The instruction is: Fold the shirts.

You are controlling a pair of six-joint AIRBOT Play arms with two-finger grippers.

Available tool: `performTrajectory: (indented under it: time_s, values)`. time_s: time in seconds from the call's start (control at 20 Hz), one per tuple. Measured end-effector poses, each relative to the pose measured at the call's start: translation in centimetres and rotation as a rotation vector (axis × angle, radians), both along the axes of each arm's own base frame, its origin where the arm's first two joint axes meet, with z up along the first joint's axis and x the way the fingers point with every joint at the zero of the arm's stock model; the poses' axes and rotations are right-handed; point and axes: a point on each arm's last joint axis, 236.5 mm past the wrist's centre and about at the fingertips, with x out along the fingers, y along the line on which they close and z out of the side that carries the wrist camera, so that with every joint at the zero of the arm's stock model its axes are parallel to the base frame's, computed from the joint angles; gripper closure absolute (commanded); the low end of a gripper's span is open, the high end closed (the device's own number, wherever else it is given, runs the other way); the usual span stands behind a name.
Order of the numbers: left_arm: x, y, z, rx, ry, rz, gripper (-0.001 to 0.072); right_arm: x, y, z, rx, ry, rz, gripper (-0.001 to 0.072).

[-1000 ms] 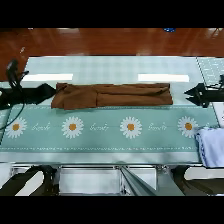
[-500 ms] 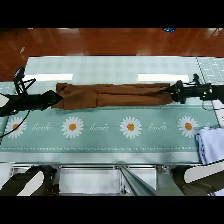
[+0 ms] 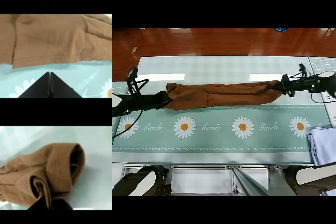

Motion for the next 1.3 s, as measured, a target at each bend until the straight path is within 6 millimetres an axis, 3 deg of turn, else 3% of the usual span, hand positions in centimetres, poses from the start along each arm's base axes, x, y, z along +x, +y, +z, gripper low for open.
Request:
performTrajectory:
  time_s: [0.15, 0.25, 0.35, 0.6, 0.8, 0.95, 1.05, 1.15, 1.3]
  values:
    - [0.5, -2.9, 0.1, -0.033, -0.02, -0.06, 0.0687, -2.6, -1.0, 4.0, -0.127, -0.053, 0.051, 0.069]
    - [1.2, -6.1, -0.1, -0.05, -0.033, -0.121, 0.0688, -4.7, -1.0, 6.9, -0.188, -0.106, 0.063, 0.069]
    - [1.9, -10.2, -0.6, -0.064, -0.026, -0.206, 0.0688, -7.4, -0.7, 9.4, -0.228, -0.15, 0.066, 0.069]
    - [3.8, -22.7, -2.3, -0.1, 0.018, -0.417, 0.0688, -13.8, 1.0, 14.3, -0.279, -0.268, 0.038, 0.069]
    - [2.1, -32.8, -4.9, -0.137, 0.133, -0.594, 0.0688, -17.4, 2.3, 17.5, -0.289, -0.351, 0.018, 0.069]
    - [-1.6, -38.7, -6.8, -0.159, 0.239, -0.709, 0.0688, -18.9, 2.9, 18.5, -0.286, -0.378, 0.012, 0.069]
    - [-4.6, -41.6, -7.4, -0.178, 0.297, -0.776, 0.0687, -19.3, 3.1, 18.9, -0.286, -0.386, 0.01, 0.069]
    - [-6.8, -43.3, -7.8, -0.189, 0.336, -0.821, 0.0687, -19.6, 3.2, 19.0, -0.284, -0.389, 0.009, 0.069]
    - [-6.7, -43.3, -7.3, -0.204, 0.355, -0.824, 0.0687, -19.7, 3.3, 19.1, -0.281, -0.39, 0.007, 0.069]
